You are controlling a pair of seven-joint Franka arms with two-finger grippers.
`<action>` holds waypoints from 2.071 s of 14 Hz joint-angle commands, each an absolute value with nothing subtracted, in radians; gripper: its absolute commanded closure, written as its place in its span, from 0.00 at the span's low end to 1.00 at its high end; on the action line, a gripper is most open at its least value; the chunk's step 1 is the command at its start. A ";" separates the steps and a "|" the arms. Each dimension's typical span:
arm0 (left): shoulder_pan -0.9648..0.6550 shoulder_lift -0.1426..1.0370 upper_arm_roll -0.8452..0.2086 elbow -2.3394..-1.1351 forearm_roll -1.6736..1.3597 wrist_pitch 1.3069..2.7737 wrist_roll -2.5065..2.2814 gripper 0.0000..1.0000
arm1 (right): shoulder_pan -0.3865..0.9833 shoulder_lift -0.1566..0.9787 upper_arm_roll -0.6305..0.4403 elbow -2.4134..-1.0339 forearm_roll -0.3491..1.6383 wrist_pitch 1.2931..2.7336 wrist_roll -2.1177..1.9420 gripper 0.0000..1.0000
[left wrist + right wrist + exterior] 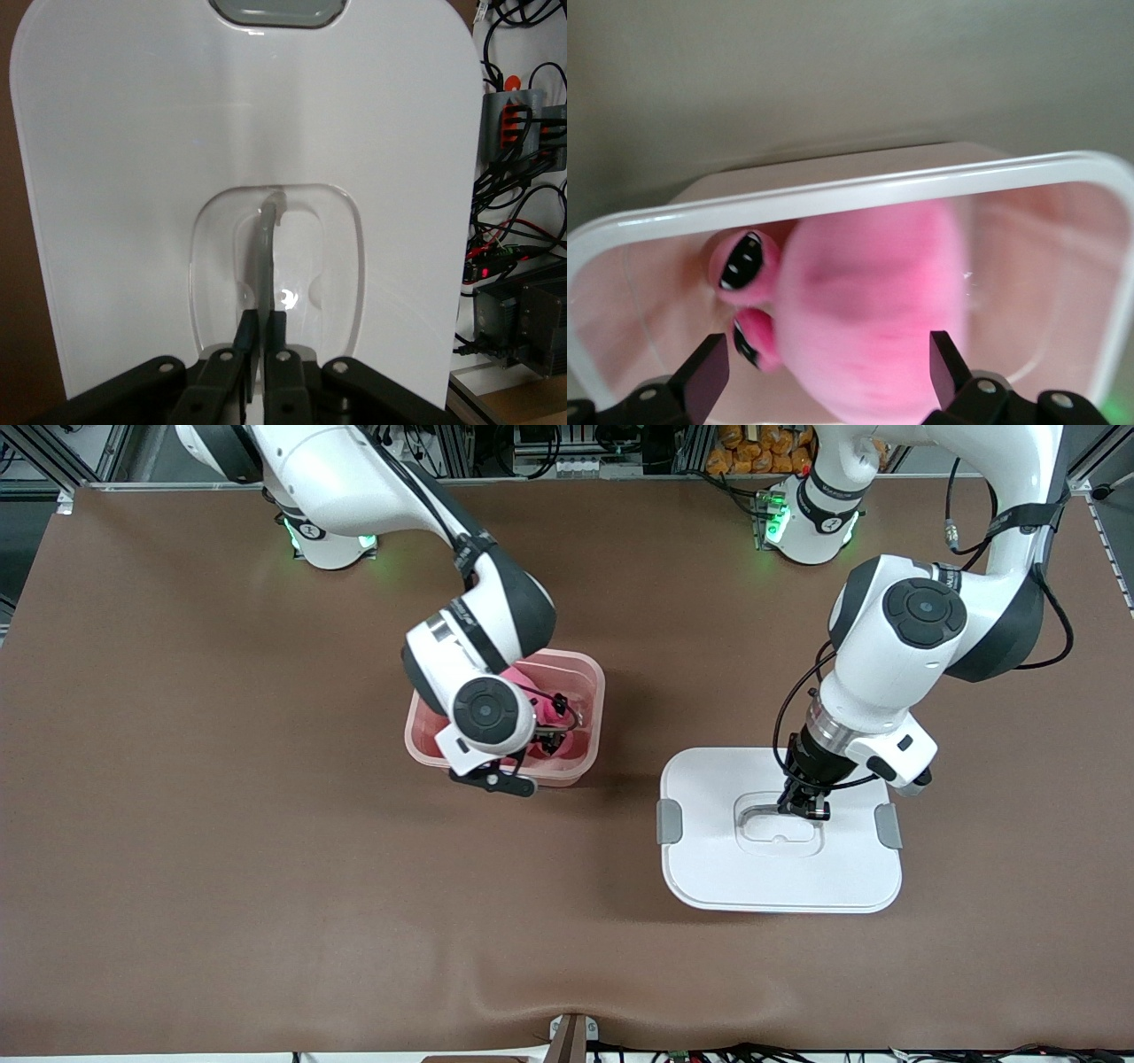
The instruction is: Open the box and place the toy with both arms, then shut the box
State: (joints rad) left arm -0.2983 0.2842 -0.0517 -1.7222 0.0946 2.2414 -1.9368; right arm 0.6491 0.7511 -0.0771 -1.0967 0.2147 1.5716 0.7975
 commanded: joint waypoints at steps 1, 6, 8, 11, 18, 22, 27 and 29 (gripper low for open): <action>-0.298 0.287 -0.096 -1.695 0.078 2.230 -2.020 1.00 | 0.597 0.692 -0.067 -1.060 0.201 1.491 0.807 0.00; -0.330 0.281 -0.140 -1.671 0.078 2.220 -2.091 1.00 | 0.562 0.578 -0.129 -1.060 0.175 1.393 0.804 0.00; -0.359 0.270 -0.140 -1.629 0.083 2.140 -2.091 1.00 | 0.537 0.543 -0.138 -1.060 0.176 1.355 0.799 0.00; -0.379 0.261 -0.167 -1.568 0.077 2.057 -2.105 1.00 | 0.508 0.496 -0.140 -1.060 0.175 1.303 0.798 0.00; -0.576 0.328 -0.239 -1.517 0.104 1.971 -2.319 1.00 | 0.391 0.376 -0.137 -1.065 0.155 1.235 0.629 0.00; -0.741 0.500 -0.235 -1.343 0.185 1.973 -2.345 1.00 | 0.322 0.316 -0.137 -1.075 0.134 1.221 0.435 0.00; -0.784 0.546 -0.232 -1.318 0.192 2.080 -2.225 1.00 | 0.255 0.249 -0.137 -1.124 0.109 1.186 0.293 0.00; -0.787 0.606 -0.216 -1.261 0.193 2.092 -2.227 1.00 | 0.227 0.198 -0.137 -1.184 0.101 1.196 0.238 0.00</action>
State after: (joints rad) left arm -0.7843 0.5463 -0.2328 -1.3470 0.1760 2.0902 -2.2472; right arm 0.2608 0.2796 -0.1538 -1.0822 0.1183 1.1795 0.2925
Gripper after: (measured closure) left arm 0.934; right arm 0.000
